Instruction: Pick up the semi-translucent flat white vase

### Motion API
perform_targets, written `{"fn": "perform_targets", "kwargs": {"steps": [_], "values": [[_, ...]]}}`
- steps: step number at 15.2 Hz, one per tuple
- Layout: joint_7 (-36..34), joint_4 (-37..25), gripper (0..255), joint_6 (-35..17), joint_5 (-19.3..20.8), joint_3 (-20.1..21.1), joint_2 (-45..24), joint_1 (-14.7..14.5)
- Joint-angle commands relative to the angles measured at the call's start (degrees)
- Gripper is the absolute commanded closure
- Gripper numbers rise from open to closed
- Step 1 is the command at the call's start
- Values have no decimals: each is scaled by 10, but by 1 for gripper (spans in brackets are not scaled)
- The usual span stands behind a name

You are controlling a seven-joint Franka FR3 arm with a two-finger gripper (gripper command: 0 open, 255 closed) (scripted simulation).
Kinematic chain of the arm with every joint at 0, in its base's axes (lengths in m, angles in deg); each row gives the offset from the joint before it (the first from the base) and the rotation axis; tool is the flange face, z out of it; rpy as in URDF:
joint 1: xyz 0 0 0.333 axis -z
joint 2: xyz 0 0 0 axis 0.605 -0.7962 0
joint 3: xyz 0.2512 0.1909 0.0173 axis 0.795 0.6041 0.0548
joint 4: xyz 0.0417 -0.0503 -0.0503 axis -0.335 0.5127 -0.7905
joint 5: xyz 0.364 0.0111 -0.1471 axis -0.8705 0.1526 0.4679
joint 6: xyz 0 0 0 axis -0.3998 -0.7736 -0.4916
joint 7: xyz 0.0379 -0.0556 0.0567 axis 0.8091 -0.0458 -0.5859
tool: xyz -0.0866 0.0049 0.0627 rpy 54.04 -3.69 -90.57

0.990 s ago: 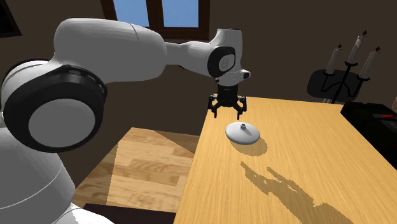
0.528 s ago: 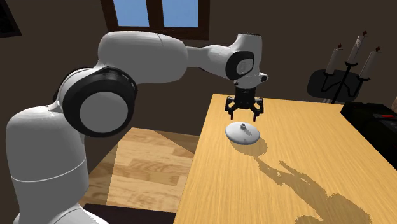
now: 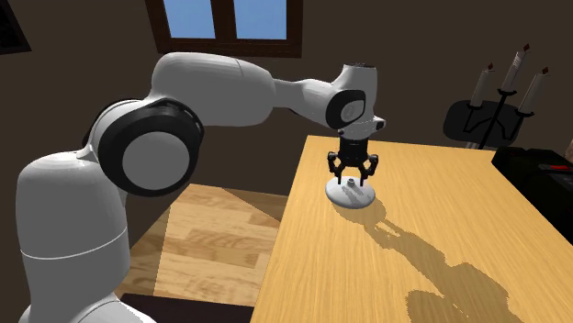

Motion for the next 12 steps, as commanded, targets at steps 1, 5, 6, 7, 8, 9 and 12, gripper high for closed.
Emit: {"fn": "perform_targets", "kwargs": {"steps": [1, 5, 6, 7, 8, 9, 12], "values": [[0, 1, 255, -1, 0, 0, -1, 0], [0, 1, 255, -2, 0, 0, 0, 0], [0, 1, 255, -1, 0, 0, 0, 0], [0, 1, 255, -2, 0, 0, 0, 0], [0, 1, 255, -1, 0, 0, 0, 0], [0, 4, 255, -2, 1, 0, 2, -1], [-1, -17, 255, 20, 3, -1, 4, 0]]}}
